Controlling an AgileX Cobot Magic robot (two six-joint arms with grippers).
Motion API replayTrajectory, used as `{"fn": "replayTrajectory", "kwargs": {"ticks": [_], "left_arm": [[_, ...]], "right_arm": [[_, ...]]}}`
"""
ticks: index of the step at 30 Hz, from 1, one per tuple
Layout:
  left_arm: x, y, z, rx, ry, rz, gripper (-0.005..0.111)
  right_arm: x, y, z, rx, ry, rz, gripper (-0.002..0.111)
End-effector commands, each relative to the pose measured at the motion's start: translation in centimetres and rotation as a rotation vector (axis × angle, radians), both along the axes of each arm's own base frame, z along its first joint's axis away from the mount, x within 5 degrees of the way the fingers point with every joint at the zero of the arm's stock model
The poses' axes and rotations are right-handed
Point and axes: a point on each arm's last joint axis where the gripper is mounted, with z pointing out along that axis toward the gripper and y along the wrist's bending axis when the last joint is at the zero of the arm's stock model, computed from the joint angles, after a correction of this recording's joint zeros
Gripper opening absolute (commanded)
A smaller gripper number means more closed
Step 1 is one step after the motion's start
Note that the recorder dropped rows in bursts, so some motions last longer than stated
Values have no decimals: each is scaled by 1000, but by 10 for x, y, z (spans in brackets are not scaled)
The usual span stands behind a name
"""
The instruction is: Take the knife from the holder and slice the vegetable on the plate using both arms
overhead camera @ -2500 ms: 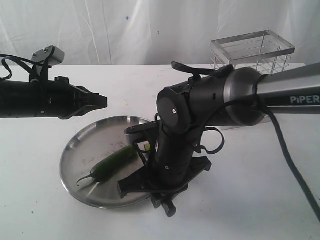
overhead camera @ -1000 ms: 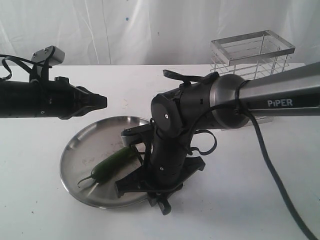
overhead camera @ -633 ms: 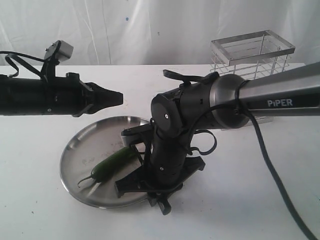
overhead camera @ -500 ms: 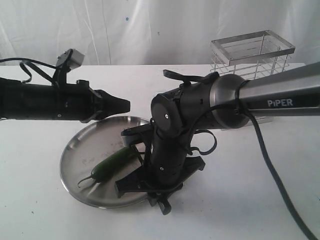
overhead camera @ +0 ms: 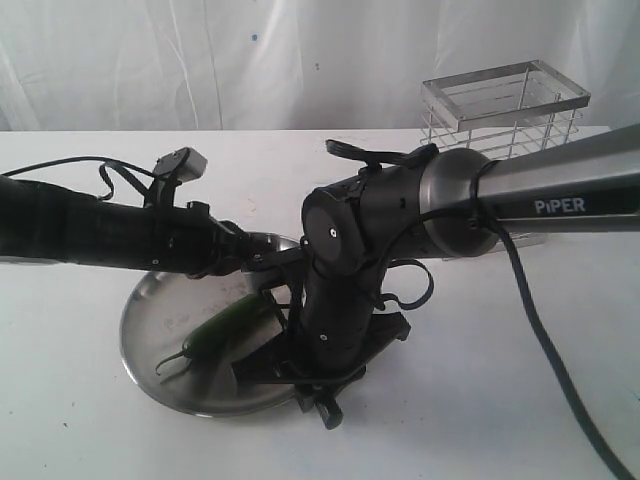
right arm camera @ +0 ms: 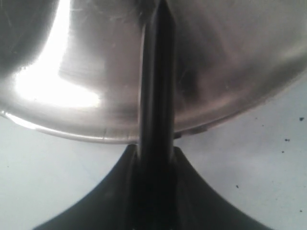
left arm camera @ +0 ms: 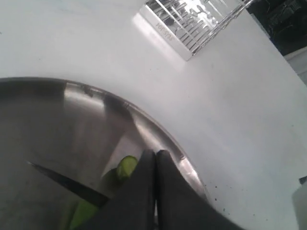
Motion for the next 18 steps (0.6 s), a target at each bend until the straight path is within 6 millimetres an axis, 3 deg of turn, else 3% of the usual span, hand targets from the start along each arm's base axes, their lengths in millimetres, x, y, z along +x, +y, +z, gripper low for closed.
{"fn": "replayTrajectory", "kwargs": {"ticks": [1, 18], "left_arm": [[2, -3, -9, -8, 19, 2, 0], [17, 1, -22, 74, 32, 70, 0]], "right_arm": [[3, -1, 3, 0, -19, 15, 0], [3, -1, 3, 3, -22, 14, 0]]}}
